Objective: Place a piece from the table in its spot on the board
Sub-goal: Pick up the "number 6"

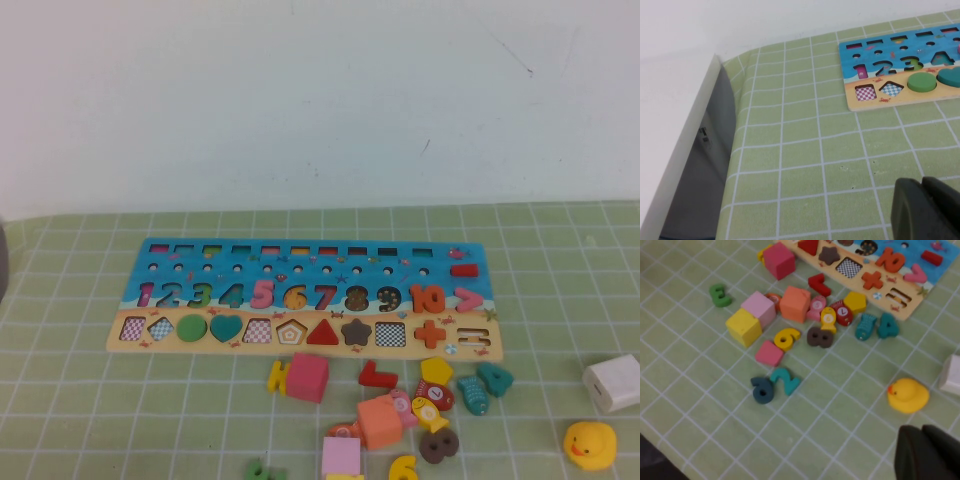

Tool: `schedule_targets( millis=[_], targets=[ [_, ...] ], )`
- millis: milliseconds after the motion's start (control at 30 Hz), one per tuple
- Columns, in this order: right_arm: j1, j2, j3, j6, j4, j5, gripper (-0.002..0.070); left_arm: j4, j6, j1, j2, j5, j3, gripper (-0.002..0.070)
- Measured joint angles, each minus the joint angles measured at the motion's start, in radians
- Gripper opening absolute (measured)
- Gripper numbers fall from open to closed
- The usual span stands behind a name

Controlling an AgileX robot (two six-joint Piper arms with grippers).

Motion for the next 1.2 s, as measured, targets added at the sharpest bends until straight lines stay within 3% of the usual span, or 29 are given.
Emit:
schedule_targets(
  millis=[200,433,800,1067,1200],
  targets=[
    [0.0,0.17,-0.16,-0.082,-0.005,0.021,-0.0001,0.0,0.0,0.0,0.0,0.0,0.0,-0.0001],
    [0.059,0.295,-0.182,-0.079,-0.008,0.021,-0.0001,0.0,0.0,0.0,0.0,0.0,0.0,-0.0001],
    [0.442,0.521,-0.187,0.255,-0.206,0.015,-0.0001,0.0,-0.002,0.0,0.0,0.0,0.0,-0.0001],
    [0.701,0.78,-0.189,0.489,-0.33,-0.144,-0.0001,0.0,-0.002,0.0,0.0,0.0,0.0,-0.0001],
    [0.801,0.925,-0.22,0.69,-0.496,-0.123,-0.0001,0.0,-0.002,0.0,0.0,0.0,0.0,-0.0001]
  ],
)
